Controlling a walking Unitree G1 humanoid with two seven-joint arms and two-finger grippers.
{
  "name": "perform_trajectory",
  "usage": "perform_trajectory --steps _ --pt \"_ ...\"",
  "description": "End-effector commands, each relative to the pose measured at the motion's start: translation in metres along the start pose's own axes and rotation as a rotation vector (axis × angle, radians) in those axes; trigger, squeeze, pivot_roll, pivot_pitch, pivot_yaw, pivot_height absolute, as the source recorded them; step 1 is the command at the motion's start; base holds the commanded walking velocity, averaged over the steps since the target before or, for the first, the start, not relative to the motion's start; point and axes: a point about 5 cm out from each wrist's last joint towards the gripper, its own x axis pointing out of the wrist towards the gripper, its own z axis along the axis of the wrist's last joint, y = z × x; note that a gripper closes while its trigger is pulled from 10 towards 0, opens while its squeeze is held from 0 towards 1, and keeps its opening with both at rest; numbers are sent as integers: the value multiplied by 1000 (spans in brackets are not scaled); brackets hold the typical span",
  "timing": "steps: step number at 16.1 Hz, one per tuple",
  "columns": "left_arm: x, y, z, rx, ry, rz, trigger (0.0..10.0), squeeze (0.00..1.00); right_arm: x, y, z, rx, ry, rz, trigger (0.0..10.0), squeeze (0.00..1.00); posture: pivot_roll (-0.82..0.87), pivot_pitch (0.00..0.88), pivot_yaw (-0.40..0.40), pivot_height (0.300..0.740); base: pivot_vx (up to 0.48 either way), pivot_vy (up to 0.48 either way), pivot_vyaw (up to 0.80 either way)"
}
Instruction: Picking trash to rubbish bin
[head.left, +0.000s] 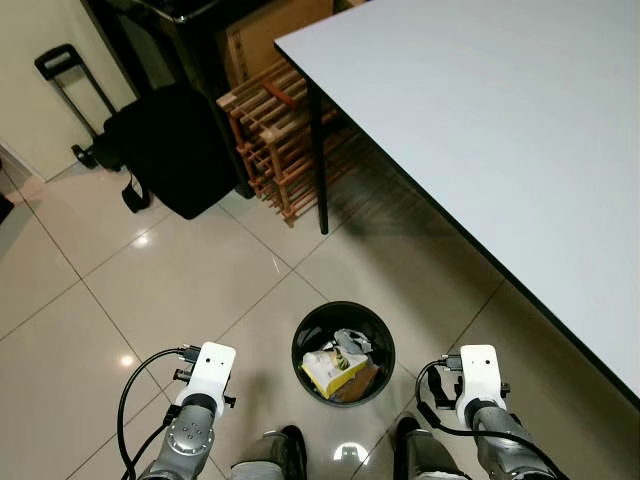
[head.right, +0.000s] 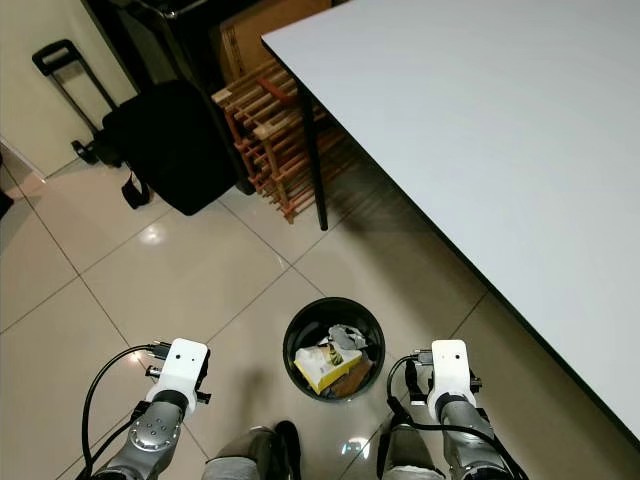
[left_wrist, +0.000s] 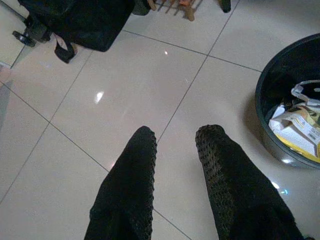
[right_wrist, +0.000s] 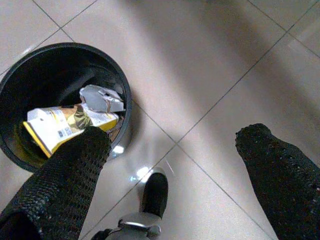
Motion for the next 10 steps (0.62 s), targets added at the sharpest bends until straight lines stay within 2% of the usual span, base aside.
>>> perform_trajectory --steps 1,10 --pt "-6 0 -12 15 40 1 10000 0 -6 0 -15 18 45 -11 10000 0 29 205 115 740 0 0 0" --pt "-8 0 -15 16 50 6 10000 0 -7 -3 -19 39 59 -31 10000 0 27 232 114 740 0 0 0"
